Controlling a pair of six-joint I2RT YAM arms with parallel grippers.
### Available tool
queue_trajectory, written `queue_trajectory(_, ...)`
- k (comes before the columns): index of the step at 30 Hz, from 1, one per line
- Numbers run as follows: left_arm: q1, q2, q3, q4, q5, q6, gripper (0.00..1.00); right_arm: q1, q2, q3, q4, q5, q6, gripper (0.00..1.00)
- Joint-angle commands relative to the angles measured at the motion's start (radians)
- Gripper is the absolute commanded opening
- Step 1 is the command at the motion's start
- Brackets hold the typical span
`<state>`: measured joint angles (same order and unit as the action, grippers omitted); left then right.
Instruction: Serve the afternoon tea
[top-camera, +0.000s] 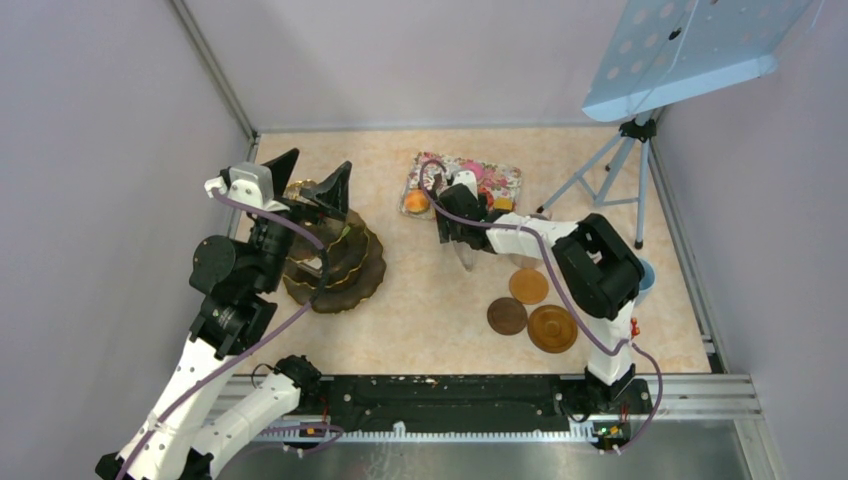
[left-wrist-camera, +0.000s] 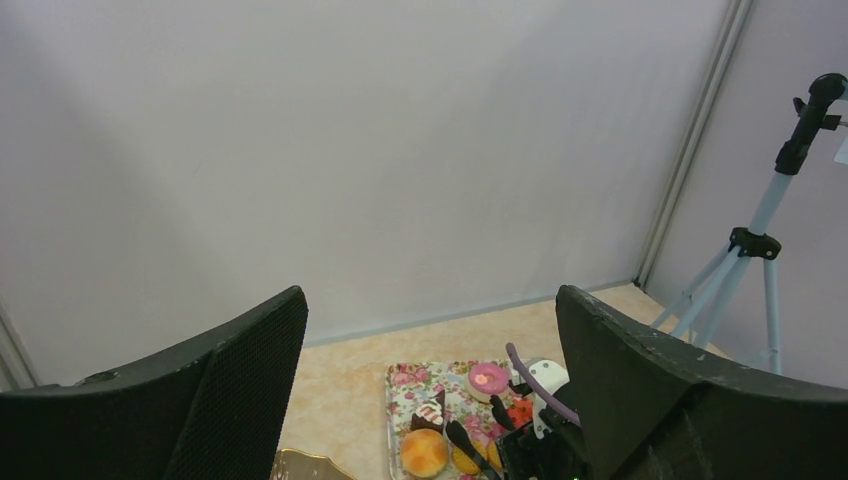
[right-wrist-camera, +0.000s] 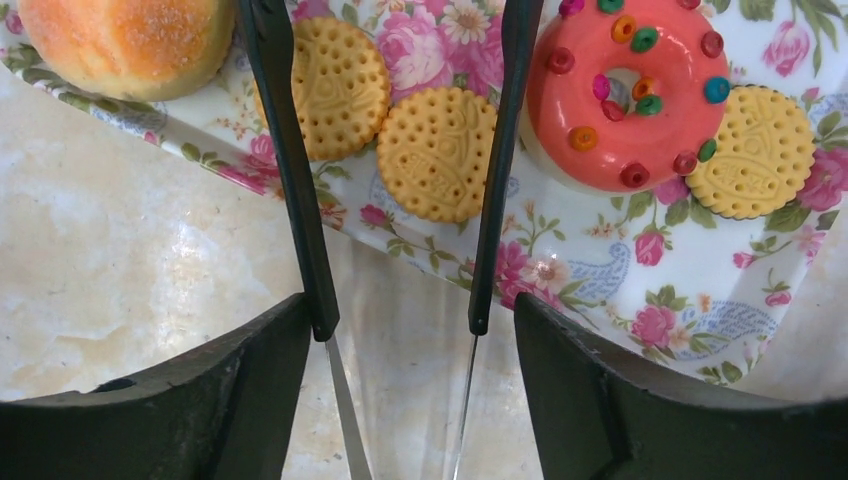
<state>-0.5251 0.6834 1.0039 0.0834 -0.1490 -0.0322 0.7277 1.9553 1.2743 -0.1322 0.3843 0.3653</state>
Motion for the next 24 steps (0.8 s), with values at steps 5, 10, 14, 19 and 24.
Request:
queue_trajectory(5,0.004,0.017,-0.004,0.044,0.022,-0.020,0.99,0.061,-0.122,-0.147,0.258,0.112,-0.099,0.78)
queue_trajectory(10,0.004,0.021,-0.004,0.044,0.026,-0.023,0.99,0.081,-0.176,-0.223,0.277,0.135,-0.066,0.77)
queue_trajectory(14,0.004,0.024,-0.004,0.044,0.029,-0.025,0.99,0.098,-0.194,-0.281,0.316,0.154,-0.042,0.75)
queue_trajectory(19,0.004,0.027,-0.004,0.043,0.029,-0.026,0.99,0.098,-0.172,-0.314,0.365,0.140,-0.002,0.74)
queue_trajectory(24,0.005,0.025,-0.003,0.042,0.030,-0.027,0.99,0.098,-0.124,-0.361,0.488,0.137,-0.016,0.74)
